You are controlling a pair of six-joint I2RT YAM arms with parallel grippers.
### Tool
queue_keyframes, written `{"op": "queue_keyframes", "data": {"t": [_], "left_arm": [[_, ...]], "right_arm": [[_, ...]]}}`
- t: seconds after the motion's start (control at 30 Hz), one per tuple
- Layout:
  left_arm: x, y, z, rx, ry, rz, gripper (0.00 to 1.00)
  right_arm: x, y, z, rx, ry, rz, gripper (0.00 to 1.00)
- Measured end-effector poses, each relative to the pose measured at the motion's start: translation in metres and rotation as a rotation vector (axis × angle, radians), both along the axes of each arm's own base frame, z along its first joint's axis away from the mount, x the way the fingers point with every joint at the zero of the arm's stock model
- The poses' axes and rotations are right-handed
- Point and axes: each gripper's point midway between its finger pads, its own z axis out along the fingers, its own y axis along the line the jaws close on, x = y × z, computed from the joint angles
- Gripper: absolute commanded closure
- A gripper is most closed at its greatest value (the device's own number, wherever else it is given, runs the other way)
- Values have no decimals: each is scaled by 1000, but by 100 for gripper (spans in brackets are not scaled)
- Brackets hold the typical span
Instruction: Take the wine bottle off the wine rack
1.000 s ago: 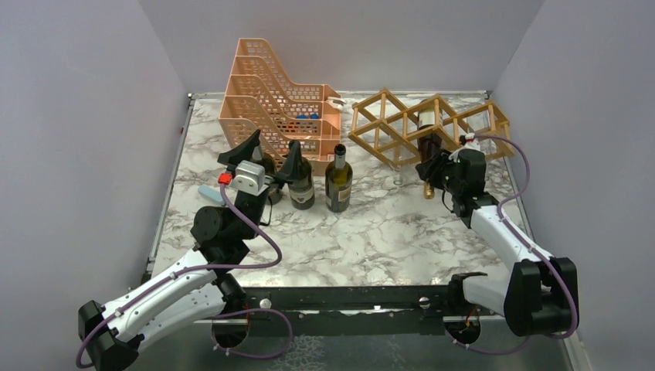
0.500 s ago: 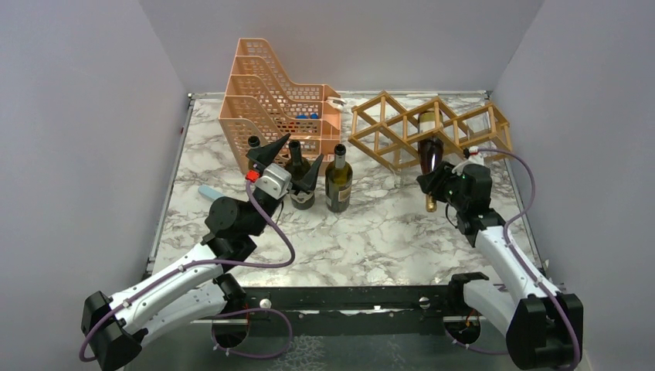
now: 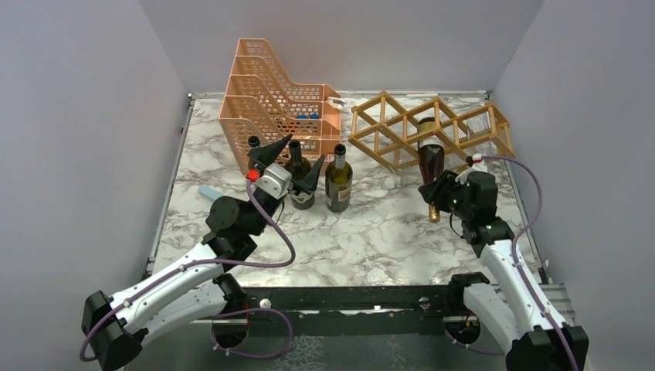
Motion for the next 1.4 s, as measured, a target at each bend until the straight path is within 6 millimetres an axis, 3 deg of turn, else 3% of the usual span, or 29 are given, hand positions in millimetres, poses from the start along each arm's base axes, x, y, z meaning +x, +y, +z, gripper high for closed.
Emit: {"op": "queue_keyframes", "data": {"t": [0.6,0.83,1.07,1.27,1.4], "left_arm": [[2,-5,-6,-20,38,-21,14],[2,-6,-7,-21,43,-24,14],[-1,-11,-7,-19,42,-50,14],[-14,-25,-3,6,11,-145,14],[-33,-41,4,43,-42,-274,14]], "right_arm": [[-62,5,16,62,111,17,99],[-88,7,33,85,166,17,99],[-134,3,29,79,323,8,99],[-161,6,31,62,445,61,99],[-164,13,44,54,468,135,99]]}}
